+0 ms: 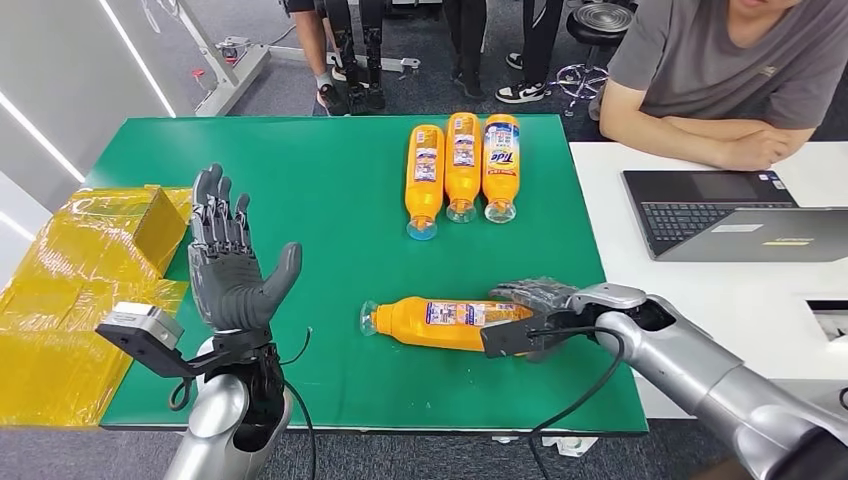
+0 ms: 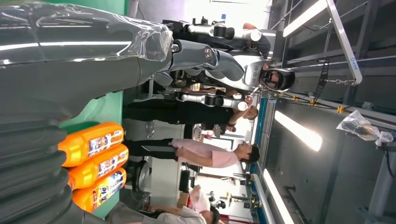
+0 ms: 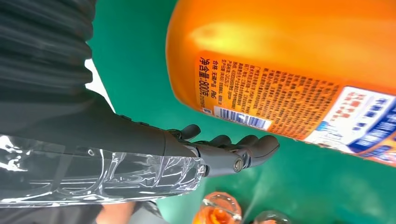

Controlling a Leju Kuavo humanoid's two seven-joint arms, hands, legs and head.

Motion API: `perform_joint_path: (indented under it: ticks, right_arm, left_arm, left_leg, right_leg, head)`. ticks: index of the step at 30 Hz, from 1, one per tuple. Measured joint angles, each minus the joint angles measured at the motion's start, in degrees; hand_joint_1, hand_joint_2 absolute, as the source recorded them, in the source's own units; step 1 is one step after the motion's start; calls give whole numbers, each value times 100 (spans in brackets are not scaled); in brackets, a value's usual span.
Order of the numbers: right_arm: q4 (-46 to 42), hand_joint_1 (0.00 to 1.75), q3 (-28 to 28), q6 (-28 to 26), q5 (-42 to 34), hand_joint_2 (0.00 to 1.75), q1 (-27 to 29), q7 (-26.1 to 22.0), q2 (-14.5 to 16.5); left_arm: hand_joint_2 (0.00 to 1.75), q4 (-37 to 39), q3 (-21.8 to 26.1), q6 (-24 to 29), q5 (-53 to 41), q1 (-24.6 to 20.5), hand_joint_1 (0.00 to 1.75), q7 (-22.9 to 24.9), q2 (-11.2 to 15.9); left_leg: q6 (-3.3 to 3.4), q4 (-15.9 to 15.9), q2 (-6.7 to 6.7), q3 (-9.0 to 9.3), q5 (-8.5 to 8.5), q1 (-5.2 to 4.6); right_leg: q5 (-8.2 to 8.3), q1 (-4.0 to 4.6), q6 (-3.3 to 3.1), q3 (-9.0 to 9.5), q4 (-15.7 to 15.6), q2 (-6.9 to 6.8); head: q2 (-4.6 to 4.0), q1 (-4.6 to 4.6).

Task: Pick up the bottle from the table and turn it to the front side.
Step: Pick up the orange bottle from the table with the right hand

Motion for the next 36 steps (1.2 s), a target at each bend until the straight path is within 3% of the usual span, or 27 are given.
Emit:
perform_joint_path:
  ticks: [8,15,36]
  right_arm:
    - [176,0,-8,-230,83,175,143,16,57]
    - [424,0,-127,-775,540,175,228,-76,253]
    - [651,0,-290,-573,648,175,173,-128,560]
  left_arm:
    - [175,0,0,0,-38,7,0,7,-9]
    - [175,0,0,2,-87,8,0,29,-12]
    - [175,0,0,-18,-52,-4,0,32,-26]
  left_leg:
    - [0,0,-1,-1,0,0]
    - [0,0,0,-1,0,0]
    - [0,0,0,-2,0,0]
  right_leg:
    - [0,0,0,0,0,0]
    - [0,0,0,0,0,0]
    - [0,0,0,0,1,0]
  head:
    - [0,0]
    - [0,0]
    - [0,0]
